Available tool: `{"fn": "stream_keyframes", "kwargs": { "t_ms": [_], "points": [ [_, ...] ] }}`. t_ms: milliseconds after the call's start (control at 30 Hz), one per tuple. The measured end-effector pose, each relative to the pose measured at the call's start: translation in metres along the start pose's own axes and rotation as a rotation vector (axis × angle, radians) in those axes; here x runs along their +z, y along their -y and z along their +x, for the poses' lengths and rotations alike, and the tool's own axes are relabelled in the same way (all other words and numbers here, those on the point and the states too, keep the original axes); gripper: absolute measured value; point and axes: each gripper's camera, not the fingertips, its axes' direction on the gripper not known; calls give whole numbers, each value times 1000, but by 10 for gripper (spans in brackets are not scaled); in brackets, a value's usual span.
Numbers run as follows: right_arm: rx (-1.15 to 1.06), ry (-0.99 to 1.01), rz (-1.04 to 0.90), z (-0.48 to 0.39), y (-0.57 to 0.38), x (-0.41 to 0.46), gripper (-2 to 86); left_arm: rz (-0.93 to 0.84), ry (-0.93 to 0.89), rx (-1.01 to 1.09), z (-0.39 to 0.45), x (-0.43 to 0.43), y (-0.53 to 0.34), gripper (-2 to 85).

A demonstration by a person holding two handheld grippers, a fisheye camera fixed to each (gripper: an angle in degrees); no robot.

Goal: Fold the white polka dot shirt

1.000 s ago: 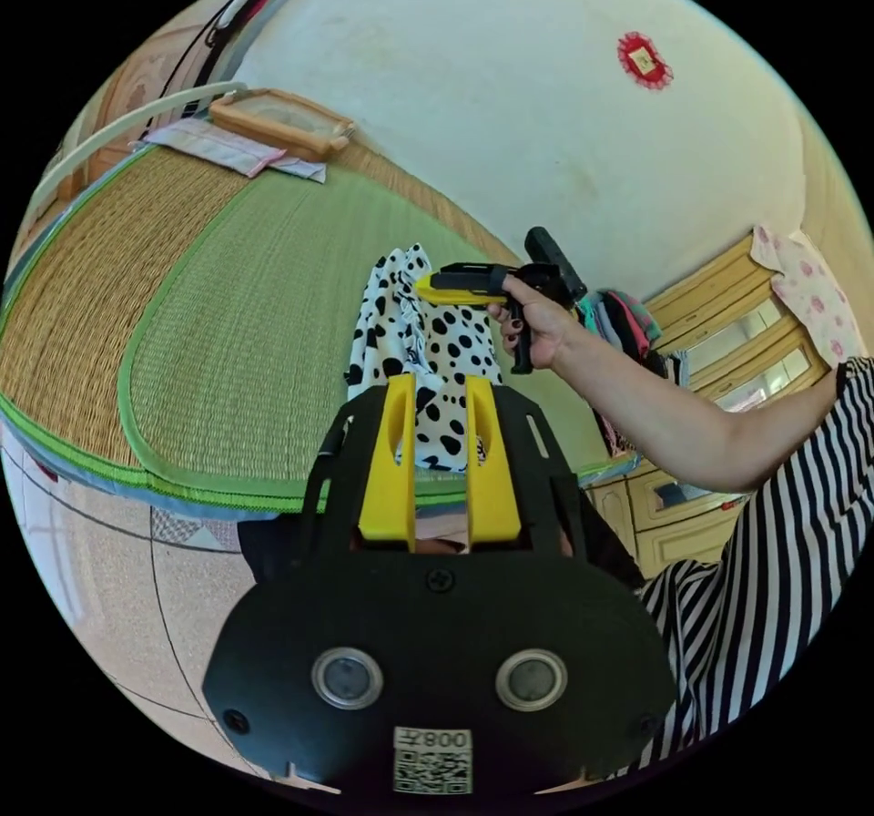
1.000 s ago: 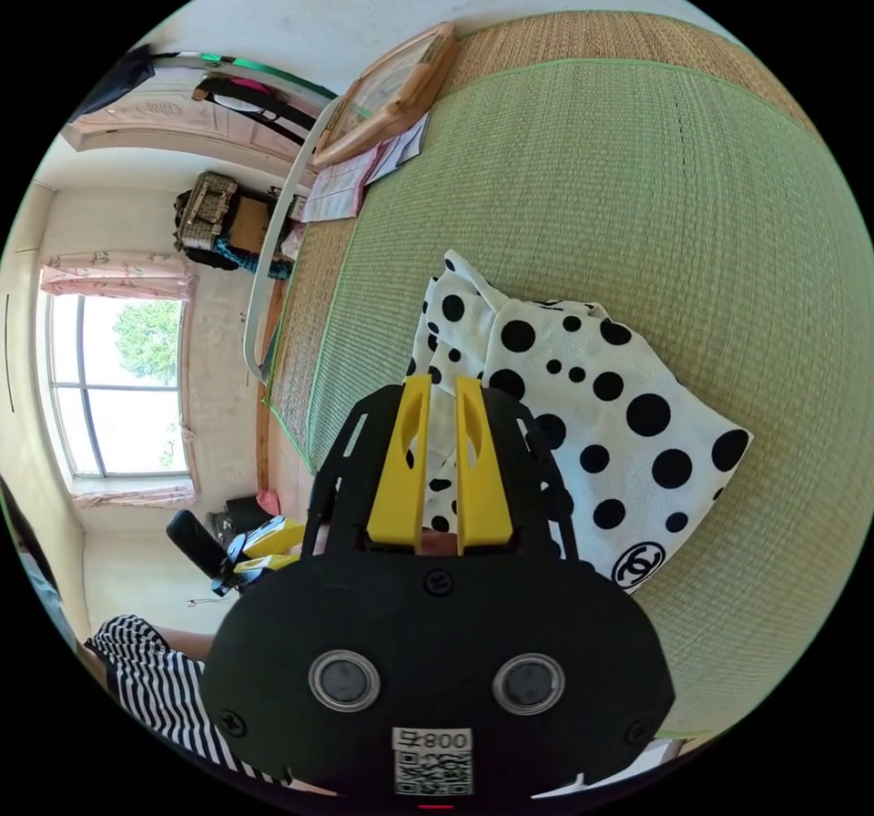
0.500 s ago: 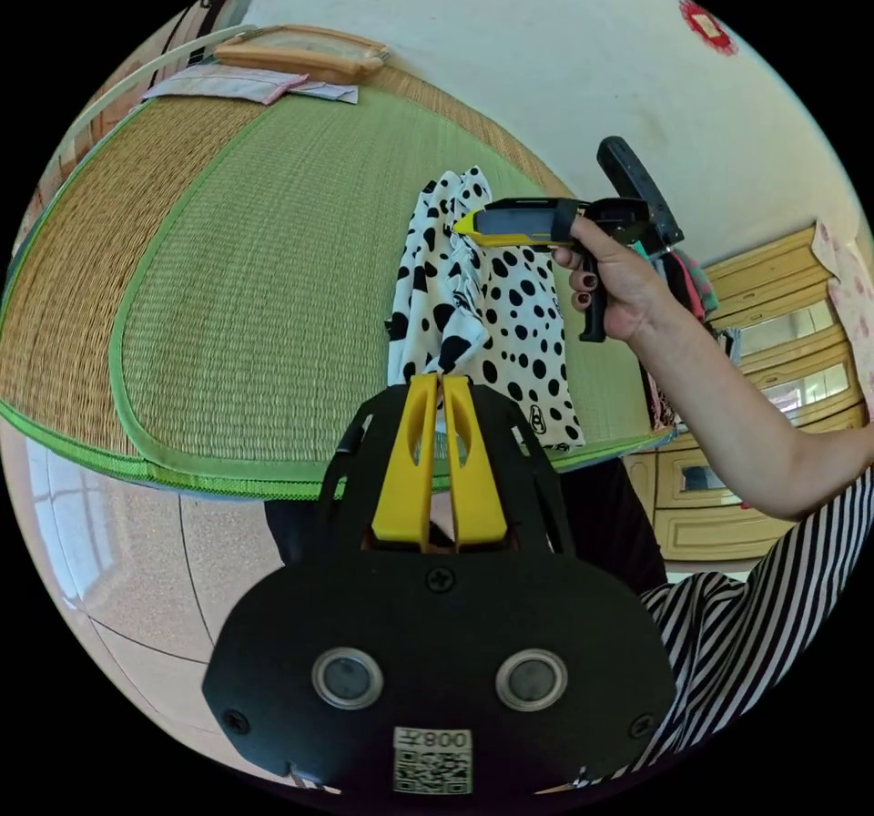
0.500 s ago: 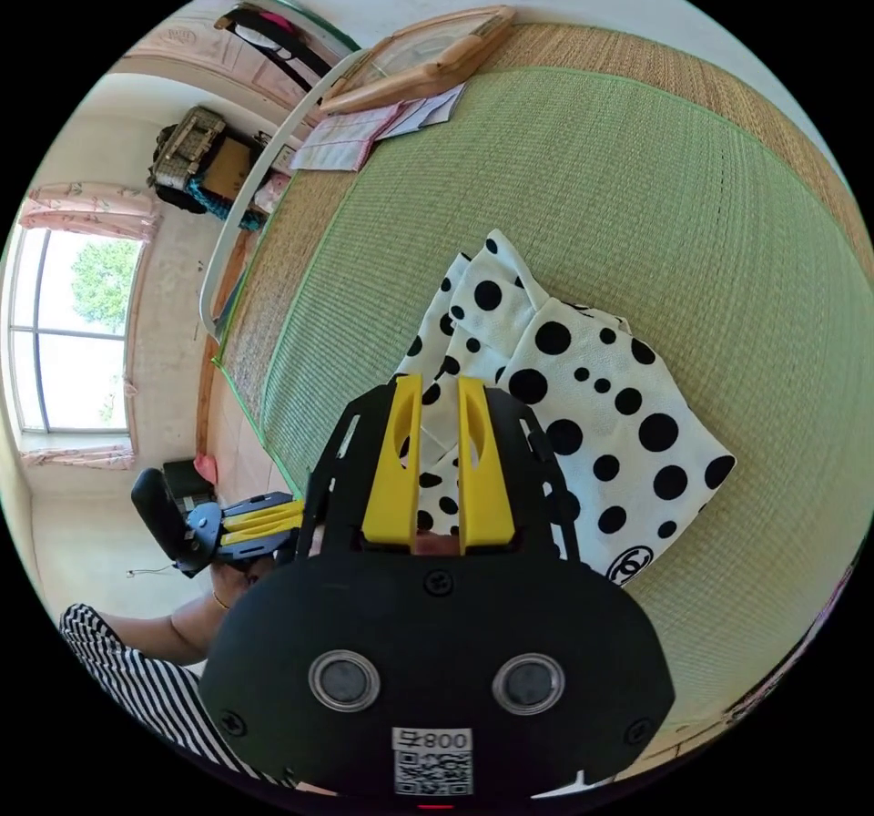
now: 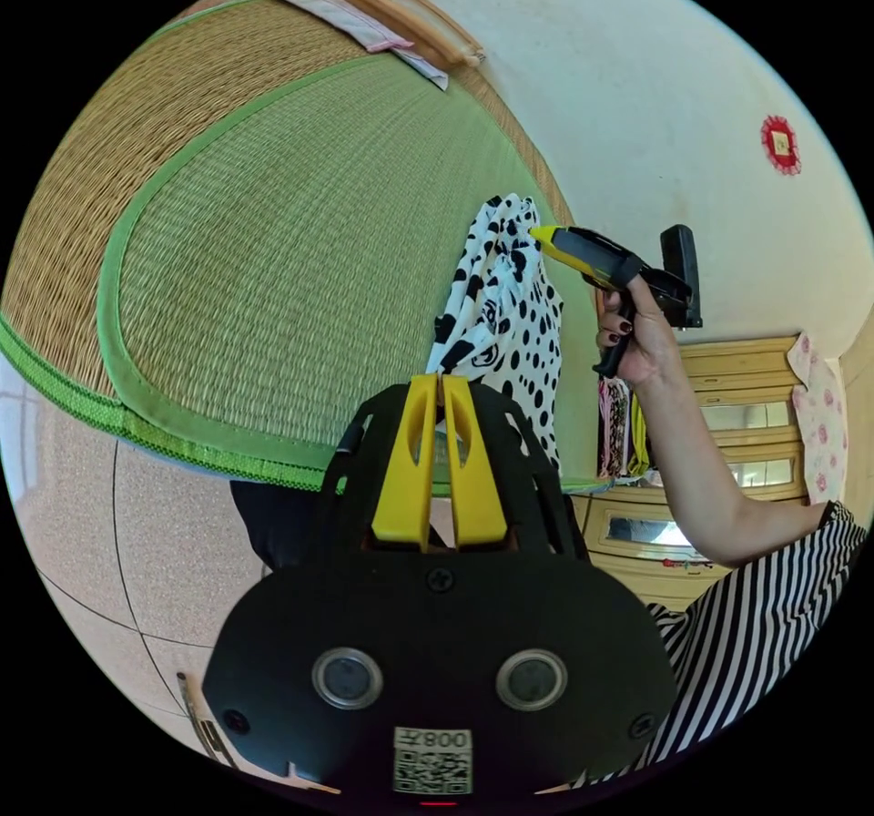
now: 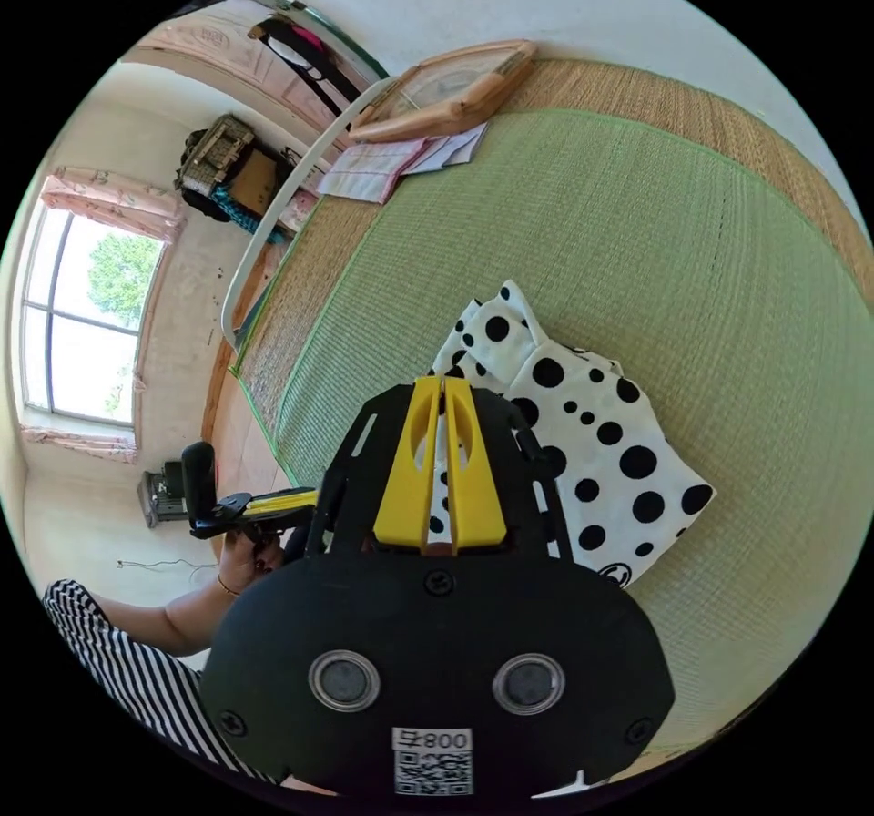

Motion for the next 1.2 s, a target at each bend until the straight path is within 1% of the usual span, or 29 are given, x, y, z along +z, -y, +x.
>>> {"fn": "stream_keyframes", "kwargs": {
  "t_ms": [167, 300, 500, 633, 900, 1067, 1133, 1200],
  "points": [
    [33, 14, 11, 14, 11, 4, 1, 0, 0, -1, -5, -4, 1, 11],
    [18, -34, -88, 15, 21, 38, 1, -2, 0, -1, -8, -8, 2, 11],
    [-23, 17, -98, 17, 22, 48, 1, 3, -16, -4, -11, -17, 0, 10],
    [2, 44, -116, 24, 24, 51, 0, 56, -35, 25, -4, -38, -9, 9],
    [57, 81, -99, 37, 17, 56, 0, 104, 54, 127, 39, -62, -21, 5],
    [71, 84, -100, 42, 13, 60, 0, 199, 177, 99, 46, -85, -26, 5],
    [71, 83, -94, 45, 10, 63, 0, 216, 158, 115, 49, -93, -27, 5],
    [73, 84, -90, 47, 7, 64, 0, 200, 121, 180, 62, -93, -22, 4]
  ]
}}
